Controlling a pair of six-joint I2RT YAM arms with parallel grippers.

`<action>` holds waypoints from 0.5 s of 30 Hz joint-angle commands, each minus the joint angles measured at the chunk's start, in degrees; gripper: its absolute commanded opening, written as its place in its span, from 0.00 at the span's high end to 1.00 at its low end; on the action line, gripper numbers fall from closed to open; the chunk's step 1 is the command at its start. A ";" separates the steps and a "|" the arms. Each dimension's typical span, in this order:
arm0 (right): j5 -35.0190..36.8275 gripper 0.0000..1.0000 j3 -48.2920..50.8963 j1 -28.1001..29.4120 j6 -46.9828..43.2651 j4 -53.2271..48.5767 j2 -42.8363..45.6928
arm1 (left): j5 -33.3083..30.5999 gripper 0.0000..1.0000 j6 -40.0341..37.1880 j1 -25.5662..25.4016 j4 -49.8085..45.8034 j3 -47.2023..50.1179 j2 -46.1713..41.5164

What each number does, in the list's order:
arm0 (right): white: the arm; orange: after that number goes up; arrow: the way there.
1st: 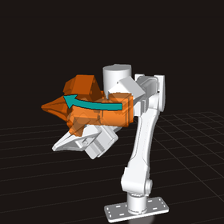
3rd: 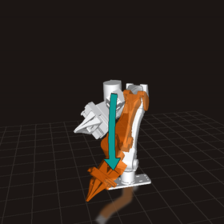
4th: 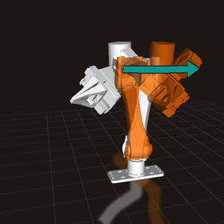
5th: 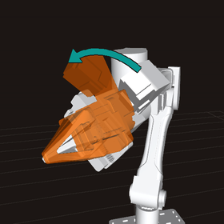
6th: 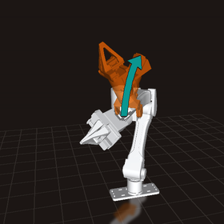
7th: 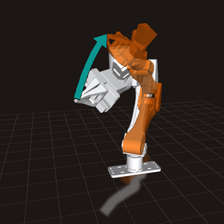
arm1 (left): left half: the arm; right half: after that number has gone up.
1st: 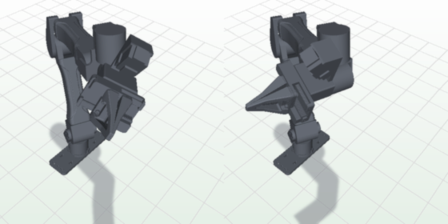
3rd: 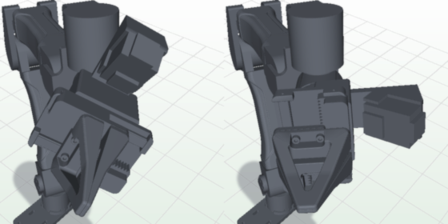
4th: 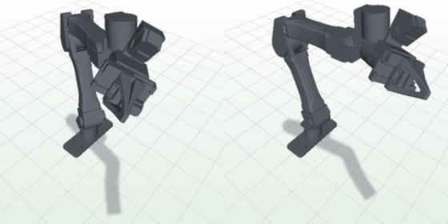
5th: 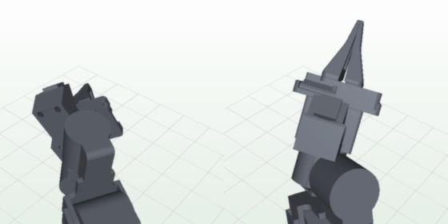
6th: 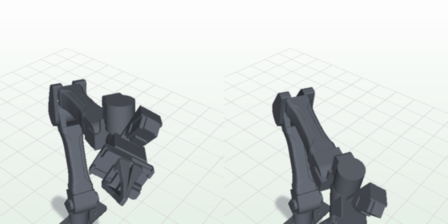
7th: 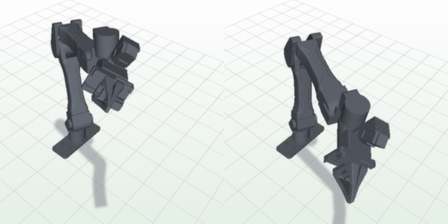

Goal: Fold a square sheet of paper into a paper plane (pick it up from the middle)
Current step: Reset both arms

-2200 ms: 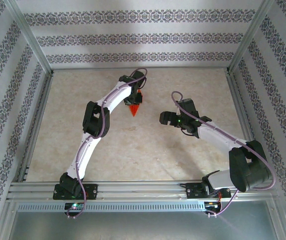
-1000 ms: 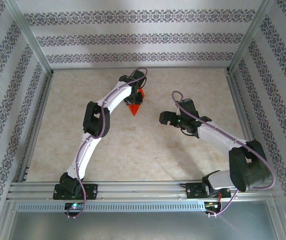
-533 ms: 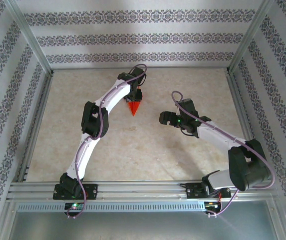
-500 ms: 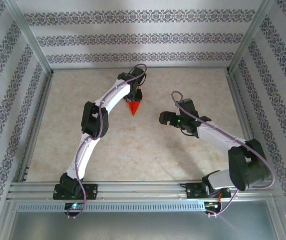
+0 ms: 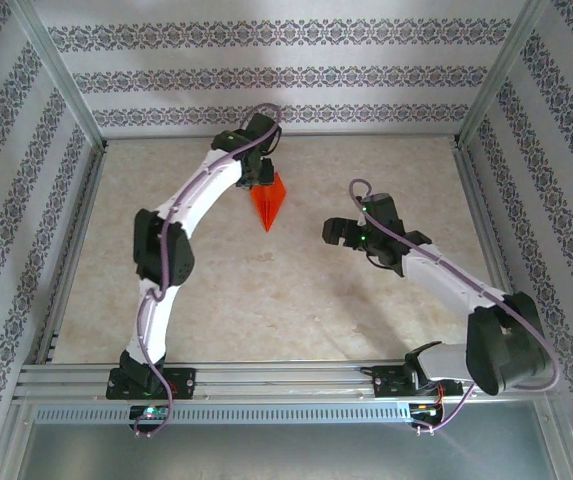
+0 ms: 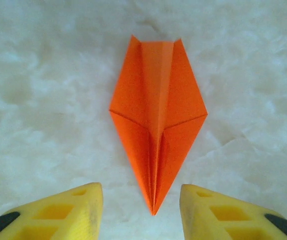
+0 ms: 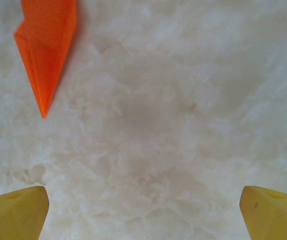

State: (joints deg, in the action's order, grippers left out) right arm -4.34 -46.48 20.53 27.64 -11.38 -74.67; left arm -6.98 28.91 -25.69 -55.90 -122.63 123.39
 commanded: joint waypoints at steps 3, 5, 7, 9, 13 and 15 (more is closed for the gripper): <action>8.39 0.02 -2.79 -2.01 -6.46 -1.29 5.87 | -6.73 0.42 -0.03 2.67 12.70 20.31 -18.74; 11.98 0.02 -2.39 -2.87 -8.10 -1.11 7.51 | -10.01 0.34 0.07 3.80 17.71 29.69 -26.41; 16.18 0.02 -1.59 -3.88 -8.96 -0.49 8.86 | -13.73 0.23 -0.48 4.96 23.16 40.19 -34.12; 20.87 0.02 -0.07 -5.07 -9.41 1.09 10.48 | -17.99 0.13 -1.60 6.37 28.51 50.54 -42.17; 27.68 0.02 4.59 -7.44 -10.03 5.70 13.49 | -23.49 0.01 -5.59 9.36 38.20 67.87 -55.78; 28.94 0.02 7.49 -9.16 -10.76 8.42 14.74 | -26.05 0.00 -7.63 10.55 43.43 76.11 -61.79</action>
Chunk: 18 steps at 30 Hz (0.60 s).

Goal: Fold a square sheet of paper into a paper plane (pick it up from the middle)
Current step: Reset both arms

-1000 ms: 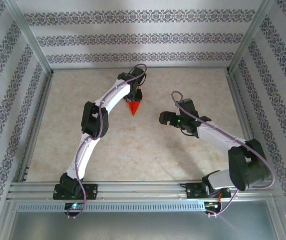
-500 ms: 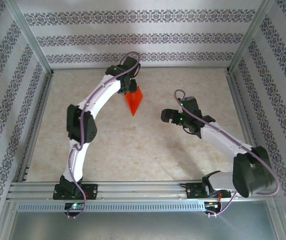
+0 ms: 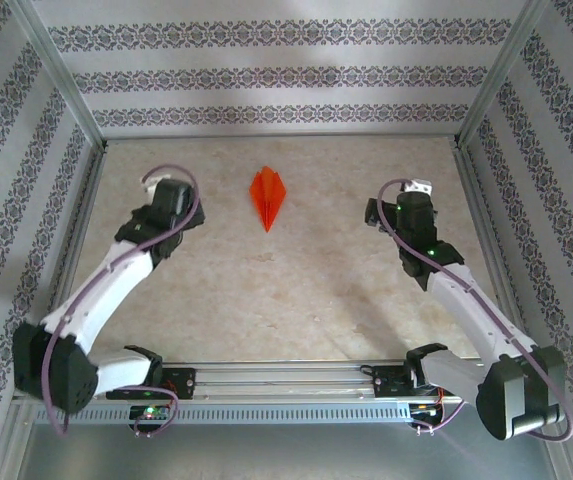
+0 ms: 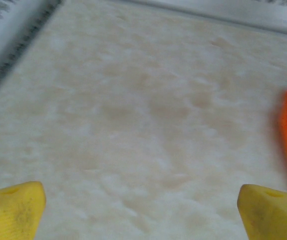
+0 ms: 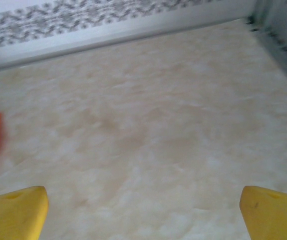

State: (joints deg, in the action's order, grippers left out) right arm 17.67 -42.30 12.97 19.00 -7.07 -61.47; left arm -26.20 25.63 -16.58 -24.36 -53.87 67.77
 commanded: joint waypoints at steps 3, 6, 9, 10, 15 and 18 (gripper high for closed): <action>7.44 0.02 8.12 -3.66 -3.60 9.43 2.56 | -8.74 0.01 -6.89 3.46 18.67 17.17 -12.51; 8.28 0.02 13.03 -5.33 -4.77 16.14 2.42 | -10.81 0.01 -8.99 5.46 25.32 24.52 -15.90; 6.87 0.02 17.09 -6.21 -8.14 23.53 1.37 | -10.19 0.01 -10.35 9.14 32.61 30.30 -15.35; 6.12 0.02 18.05 -6.29 -9.72 25.50 0.95 | -9.45 0.01 -9.75 10.33 33.31 30.97 -14.74; -0.49 0.02 20.06 -7.46 -15.44 34.05 -4.54 | -2.59 0.01 -15.33 13.30 51.06 36.90 -8.21; -3.92 0.02 20.74 -7.70 -17.62 39.25 -7.65 | 4.64 0.01 -20.14 13.41 65.95 40.76 -3.35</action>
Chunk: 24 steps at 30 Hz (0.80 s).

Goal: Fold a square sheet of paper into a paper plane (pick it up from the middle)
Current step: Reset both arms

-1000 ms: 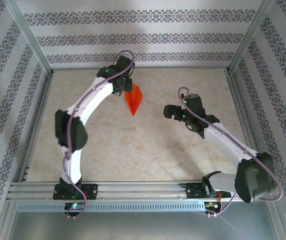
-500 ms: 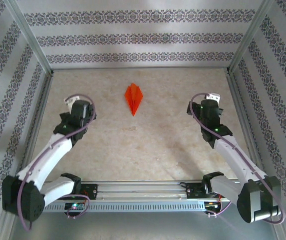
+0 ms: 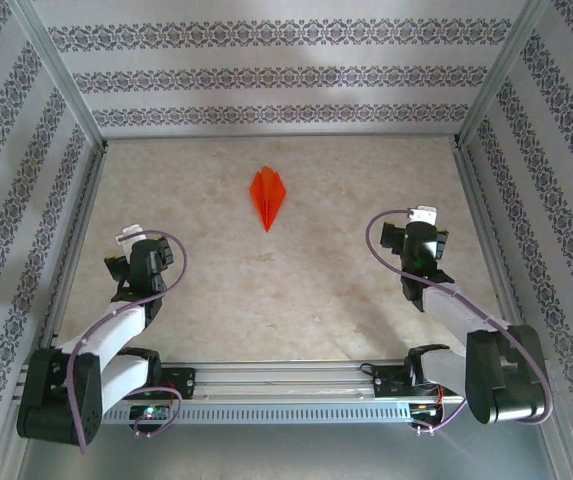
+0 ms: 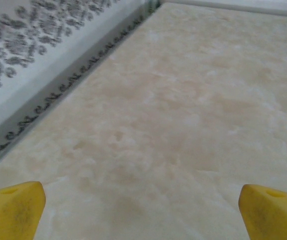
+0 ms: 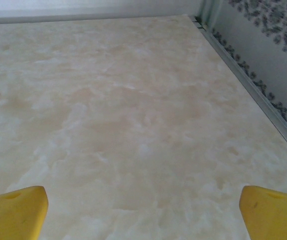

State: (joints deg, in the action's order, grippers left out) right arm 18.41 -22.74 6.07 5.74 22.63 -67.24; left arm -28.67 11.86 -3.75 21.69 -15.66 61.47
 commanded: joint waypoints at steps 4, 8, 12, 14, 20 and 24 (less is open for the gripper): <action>-9.26 0.02 2.26 -1.57 -5.99 17.21 -5.62 | 14.30 0.01 -10.61 0.63 34.01 4.63 10.64; -13.03 0.02 2.53 -2.62 -6.53 23.75 -10.02 | 18.29 0.01 -11.99 0.67 41.59 3.98 17.17; -15.80 0.02 2.70 -3.90 -5.53 29.06 -14.79 | 19.05 0.01 -11.86 0.76 41.67 1.26 22.86; -16.28 0.02 2.53 -4.22 -5.24 30.92 -17.45 | 19.12 0.01 -12.00 0.76 43.38 0.57 26.04; -16.85 0.02 1.79 -4.66 -4.94 31.32 -19.47 | 17.84 0.01 -11.57 0.76 42.53 -1.52 29.77; -16.39 0.02 0.77 -5.01 -4.11 29.75 -19.79 | 17.53 0.01 -11.47 0.76 34.92 -5.51 29.76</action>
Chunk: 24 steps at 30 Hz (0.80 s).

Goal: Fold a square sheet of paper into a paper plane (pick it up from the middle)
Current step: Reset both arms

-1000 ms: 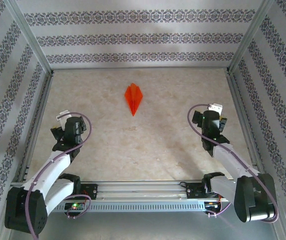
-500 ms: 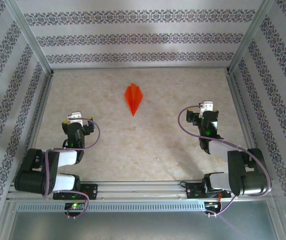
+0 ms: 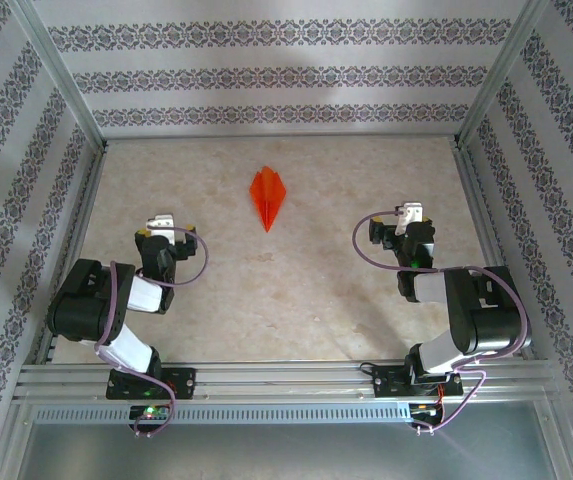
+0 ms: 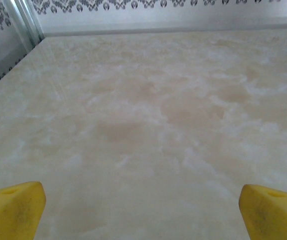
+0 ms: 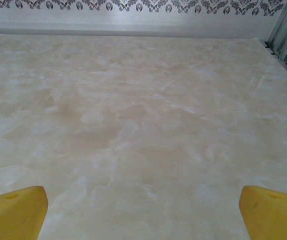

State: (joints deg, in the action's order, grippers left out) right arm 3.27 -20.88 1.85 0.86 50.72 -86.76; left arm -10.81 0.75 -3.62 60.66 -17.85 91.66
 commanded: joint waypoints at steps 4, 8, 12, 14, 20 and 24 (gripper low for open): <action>-1.31 0.02 -1.09 -0.79 0.81 1.71 -0.25 | 0.44 0.01 0.43 1.33 -4.38 -3.41 -0.49; -1.27 0.02 -1.09 -0.79 0.87 1.66 -0.25 | 3.67 0.01 -1.12 1.33 -2.06 -2.31 -0.34; -1.37 0.02 -1.09 -0.87 0.85 1.66 -0.25 | 6.12 0.01 -1.89 1.33 -2.87 -2.63 -0.42; -1.39 0.02 -1.09 -0.86 0.87 1.66 -0.25 | 7.67 0.01 -2.31 1.38 -4.26 -3.42 -0.33; -1.34 0.02 -1.18 -0.88 0.87 1.66 -0.25 | 10.26 0.01 -1.41 2.60 -6.44 -4.46 -0.51; -1.38 0.02 -1.18 -0.88 0.82 1.58 -0.25 | 10.54 0.01 -1.46 2.74 -6.82 -4.61 -0.40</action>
State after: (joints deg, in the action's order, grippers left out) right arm 3.27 -20.88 1.58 1.13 50.78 -86.76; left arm -1.89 -0.05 -1.69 55.33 -21.28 91.66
